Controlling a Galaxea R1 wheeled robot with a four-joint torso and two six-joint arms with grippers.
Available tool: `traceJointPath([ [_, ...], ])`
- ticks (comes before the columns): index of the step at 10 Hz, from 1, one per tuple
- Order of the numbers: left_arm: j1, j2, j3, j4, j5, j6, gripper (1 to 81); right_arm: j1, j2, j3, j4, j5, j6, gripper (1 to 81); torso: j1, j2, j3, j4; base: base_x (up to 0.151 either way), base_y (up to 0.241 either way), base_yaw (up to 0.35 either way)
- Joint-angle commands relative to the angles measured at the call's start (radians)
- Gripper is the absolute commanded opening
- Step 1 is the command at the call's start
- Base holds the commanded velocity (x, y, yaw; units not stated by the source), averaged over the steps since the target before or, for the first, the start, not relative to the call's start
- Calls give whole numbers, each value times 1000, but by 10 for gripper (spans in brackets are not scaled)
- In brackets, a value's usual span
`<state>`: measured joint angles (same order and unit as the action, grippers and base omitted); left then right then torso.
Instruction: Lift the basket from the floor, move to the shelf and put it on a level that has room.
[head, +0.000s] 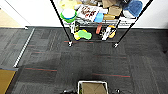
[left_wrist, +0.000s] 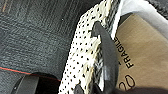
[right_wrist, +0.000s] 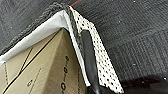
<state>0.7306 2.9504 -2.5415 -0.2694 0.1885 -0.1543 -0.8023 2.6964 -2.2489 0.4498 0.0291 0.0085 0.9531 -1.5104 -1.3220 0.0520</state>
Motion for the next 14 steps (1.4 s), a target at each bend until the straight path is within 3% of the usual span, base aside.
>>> traceJointPath([
  [1,-125,-30,-20,-62,160,-13,10,123,-17,13,29,-84,13,10,-64,99,0,0,0,0,0],
  [2,-147,-36,-16,-85,180,-11,10,148,-21,22,29,-97,13,10,-86,132,0,0,0,0,0],
  [3,-153,-36,-14,-85,181,-11,10,160,-24,29,29,-100,13,10,-106,163,96,0,0,0,0],
  [6,-159,-39,-14,-85,181,-11,10,183,-27,26,30,-101,13,10,-155,243,117,0,0,0,0],
  [10,-191,-39,-10,-97,236,-11,10,220,-63,75,50,-101,14,10,-241,375,246,0,0,0,0],
  [12,-199,-62,41,-119,243,-11,10,232,-76,85,58,-101,14,10,-285,441,311,0,0,0,0],
  [14,-214,-135,173,-162,239,-11,10,237,-96,117,78,-100,14,10,-328,507,376,0,0,0,0],
])
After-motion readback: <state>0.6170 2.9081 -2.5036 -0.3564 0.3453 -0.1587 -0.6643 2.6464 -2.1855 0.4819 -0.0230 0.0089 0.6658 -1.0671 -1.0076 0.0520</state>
